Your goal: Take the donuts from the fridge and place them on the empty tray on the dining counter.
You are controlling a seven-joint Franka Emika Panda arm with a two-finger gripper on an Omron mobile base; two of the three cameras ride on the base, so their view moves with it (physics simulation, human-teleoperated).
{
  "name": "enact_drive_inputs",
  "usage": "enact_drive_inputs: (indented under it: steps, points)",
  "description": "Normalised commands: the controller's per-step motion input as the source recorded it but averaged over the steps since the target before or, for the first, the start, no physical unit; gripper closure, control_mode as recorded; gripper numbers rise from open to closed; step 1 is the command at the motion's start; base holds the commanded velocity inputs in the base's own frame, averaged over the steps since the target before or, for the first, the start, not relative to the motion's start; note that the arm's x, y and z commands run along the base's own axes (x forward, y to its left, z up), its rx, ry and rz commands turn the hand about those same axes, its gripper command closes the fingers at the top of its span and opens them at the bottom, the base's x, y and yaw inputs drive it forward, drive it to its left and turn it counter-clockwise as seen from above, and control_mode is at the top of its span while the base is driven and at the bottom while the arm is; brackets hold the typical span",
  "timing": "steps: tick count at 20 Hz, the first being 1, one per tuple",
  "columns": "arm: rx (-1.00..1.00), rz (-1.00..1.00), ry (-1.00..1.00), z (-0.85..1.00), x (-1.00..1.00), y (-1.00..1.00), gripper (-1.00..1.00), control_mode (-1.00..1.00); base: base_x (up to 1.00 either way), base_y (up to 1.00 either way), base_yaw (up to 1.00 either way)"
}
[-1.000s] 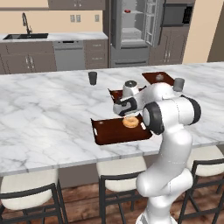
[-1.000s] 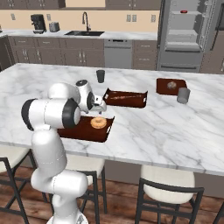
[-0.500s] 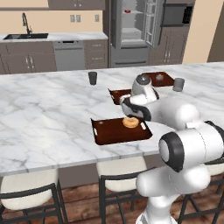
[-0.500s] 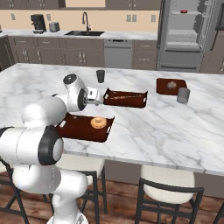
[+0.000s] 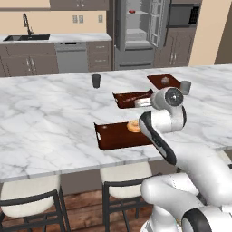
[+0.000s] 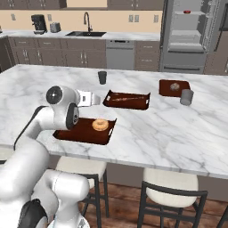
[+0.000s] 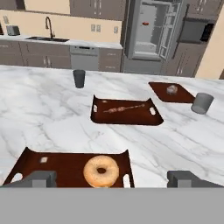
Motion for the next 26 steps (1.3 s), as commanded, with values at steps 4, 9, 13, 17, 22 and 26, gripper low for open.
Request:
enact_drive_inputs:
  steps: [4,9,13,17,22,26]
  points:
    - [-0.02,0.15,-0.08,1.0,-1.0,0.0,-1.0,-1.0,0.0,0.0,0.0]
    - [0.01,0.23,0.0,0.31,-0.97,0.07,-1.0,-1.0,0.0,0.0,0.0]
    - [0.02,0.12,-0.16,-0.24,-0.79,0.01,-1.0,-1.0,0.0,0.0,0.0]
    - [0.0,0.03,-0.04,0.0,-0.21,0.0,-1.0,-1.0,0.0,0.0,0.0]
    - [0.0,0.0,0.0,0.0,0.0,0.0,-1.0,1.0,-0.42,0.0,0.02]
    - [0.0,0.0,0.0,0.0,0.0,0.0,-1.0,1.0,-1.0,0.29,0.08]
